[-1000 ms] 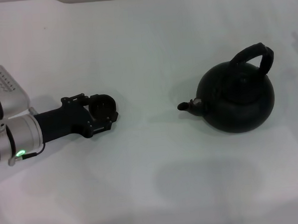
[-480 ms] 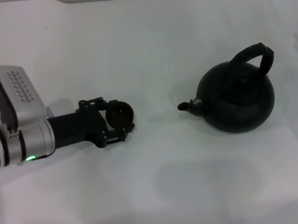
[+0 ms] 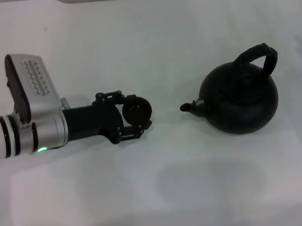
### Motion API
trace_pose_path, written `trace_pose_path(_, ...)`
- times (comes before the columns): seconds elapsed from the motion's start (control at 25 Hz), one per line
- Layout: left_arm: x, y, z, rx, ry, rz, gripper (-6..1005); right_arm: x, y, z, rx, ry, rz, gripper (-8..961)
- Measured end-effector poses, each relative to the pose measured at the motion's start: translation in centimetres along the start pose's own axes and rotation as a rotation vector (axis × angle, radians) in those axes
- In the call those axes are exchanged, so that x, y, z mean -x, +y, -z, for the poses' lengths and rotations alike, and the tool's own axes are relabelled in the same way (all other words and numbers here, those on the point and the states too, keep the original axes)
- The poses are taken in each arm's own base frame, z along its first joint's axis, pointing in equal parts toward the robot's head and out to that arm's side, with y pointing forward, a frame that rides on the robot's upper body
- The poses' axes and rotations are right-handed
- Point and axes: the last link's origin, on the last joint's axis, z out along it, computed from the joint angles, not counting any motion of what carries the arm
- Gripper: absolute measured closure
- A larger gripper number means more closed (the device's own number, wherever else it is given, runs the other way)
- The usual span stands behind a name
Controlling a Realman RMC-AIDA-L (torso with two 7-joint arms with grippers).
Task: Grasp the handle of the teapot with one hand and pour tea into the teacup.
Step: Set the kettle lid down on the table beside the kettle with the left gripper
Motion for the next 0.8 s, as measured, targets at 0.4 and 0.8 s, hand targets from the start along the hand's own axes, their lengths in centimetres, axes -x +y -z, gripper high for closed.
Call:
trace_pose_path(0.4, -1.5, -1.3, -1.2, 0.002, -0.004, -0.023, 300, 0.0, 0.4, 0.5, 0.023, -0.009, -0.003, 143)
trace_pose_path(0.8, -2.2, -2.1, -3.1, 0.043, -0.042, -0.006, 299, 0.0, 0.5, 0.8, 0.028, -0.02, -0.019, 143)
